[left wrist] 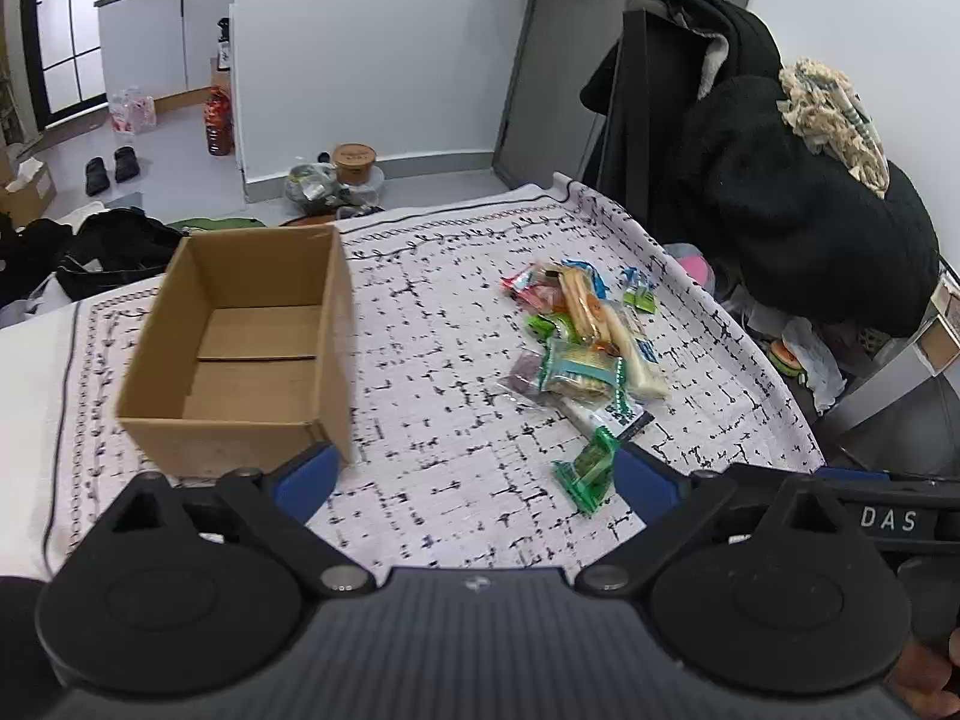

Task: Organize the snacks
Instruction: 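Close the left gripper on the green-wrapped candy while the right gripper approaches the dark bar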

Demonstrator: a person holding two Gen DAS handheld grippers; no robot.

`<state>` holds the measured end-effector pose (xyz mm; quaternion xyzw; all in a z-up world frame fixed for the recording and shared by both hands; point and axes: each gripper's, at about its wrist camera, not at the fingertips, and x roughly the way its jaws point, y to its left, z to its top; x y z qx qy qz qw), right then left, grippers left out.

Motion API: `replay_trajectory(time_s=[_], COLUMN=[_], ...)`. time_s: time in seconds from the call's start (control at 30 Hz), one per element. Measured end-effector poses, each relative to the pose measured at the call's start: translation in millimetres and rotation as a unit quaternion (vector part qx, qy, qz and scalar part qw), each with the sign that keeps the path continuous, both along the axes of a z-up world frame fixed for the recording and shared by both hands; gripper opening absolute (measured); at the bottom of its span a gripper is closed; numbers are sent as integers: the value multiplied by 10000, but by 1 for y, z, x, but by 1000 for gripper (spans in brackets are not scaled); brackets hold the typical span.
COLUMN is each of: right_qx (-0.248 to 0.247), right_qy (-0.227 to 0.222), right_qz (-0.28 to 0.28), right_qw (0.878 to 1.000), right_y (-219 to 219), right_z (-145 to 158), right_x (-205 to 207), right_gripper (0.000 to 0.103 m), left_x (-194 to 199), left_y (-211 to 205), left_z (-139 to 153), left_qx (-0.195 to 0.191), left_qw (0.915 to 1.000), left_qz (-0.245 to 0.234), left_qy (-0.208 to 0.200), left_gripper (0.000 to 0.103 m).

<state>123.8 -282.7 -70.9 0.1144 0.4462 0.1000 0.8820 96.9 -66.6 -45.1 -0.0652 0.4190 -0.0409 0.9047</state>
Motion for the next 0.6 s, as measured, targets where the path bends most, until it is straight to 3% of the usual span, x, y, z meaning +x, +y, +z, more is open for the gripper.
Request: replay_trajectory(time_s=[0.33,0.6], right_qx=[248,402], right_qy=[299,627], right_qz=[-365,-660], right_qw=[9986,9950], right_y=[-19,-28], right_z=[-25,-47], right_x=[30,49], right_gripper=[87,70], left_x=[31,55], left_y=[-21,-40], left_z=[-28,-54], left_qx=[-124,-275], left_qw=[9995,9982], left_qz=[-145,-135], left_qy=[268,520], left_gripper=[86,79])
